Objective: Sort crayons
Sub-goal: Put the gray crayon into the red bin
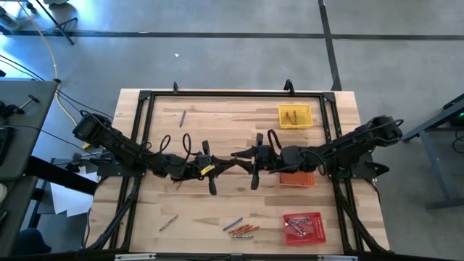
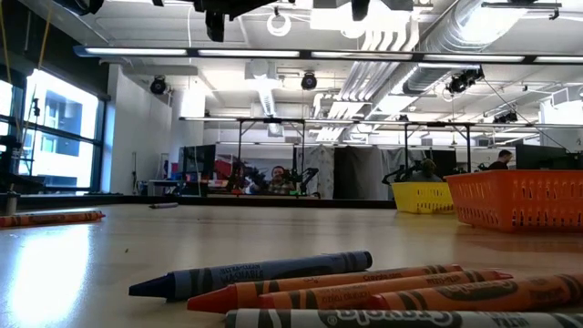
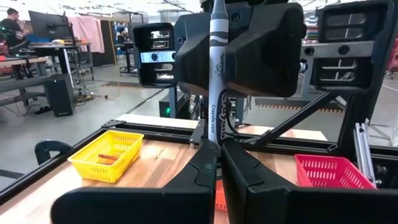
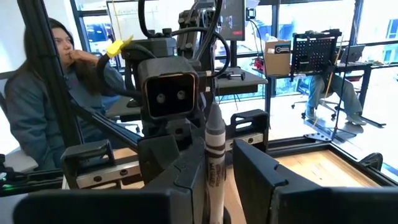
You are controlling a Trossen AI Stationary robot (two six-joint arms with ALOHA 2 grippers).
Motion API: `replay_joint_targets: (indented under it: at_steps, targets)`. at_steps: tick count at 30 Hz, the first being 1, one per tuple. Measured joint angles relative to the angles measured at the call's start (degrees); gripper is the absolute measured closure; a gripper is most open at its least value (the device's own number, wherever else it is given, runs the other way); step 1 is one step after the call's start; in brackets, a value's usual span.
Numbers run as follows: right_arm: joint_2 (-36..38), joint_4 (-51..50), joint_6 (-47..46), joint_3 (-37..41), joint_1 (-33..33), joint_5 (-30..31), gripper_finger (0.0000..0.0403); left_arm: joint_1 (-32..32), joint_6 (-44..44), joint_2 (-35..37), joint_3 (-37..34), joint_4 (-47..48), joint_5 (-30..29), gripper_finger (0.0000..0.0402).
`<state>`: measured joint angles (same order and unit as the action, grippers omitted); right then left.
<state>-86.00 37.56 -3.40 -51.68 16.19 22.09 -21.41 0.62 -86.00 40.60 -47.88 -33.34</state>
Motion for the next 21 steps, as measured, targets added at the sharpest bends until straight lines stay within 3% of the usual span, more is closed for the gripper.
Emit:
replay_joint_targets:
  at_steps: [3, 9, 21]
  targets:
    - [0.0, 0.1, 0.0, 0.0, -0.1, -0.9, 0.0337, 0.0, 0.0, 0.0, 0.0, 0.0, 0.0, 0.0402]
    - [0.0, 0.0, 0.5, 0.0, -0.1, -0.9, 0.0391, 0.0, 0.0, 0.0, 0.0, 0.0, -0.2, 0.0402]
    - [0.0, 0.0, 0.8, 0.0, -0.1, -0.9, 0.0398, 0.0, -4.6, 0.0, 0.0, 0.1, -0.8, 0.0389]
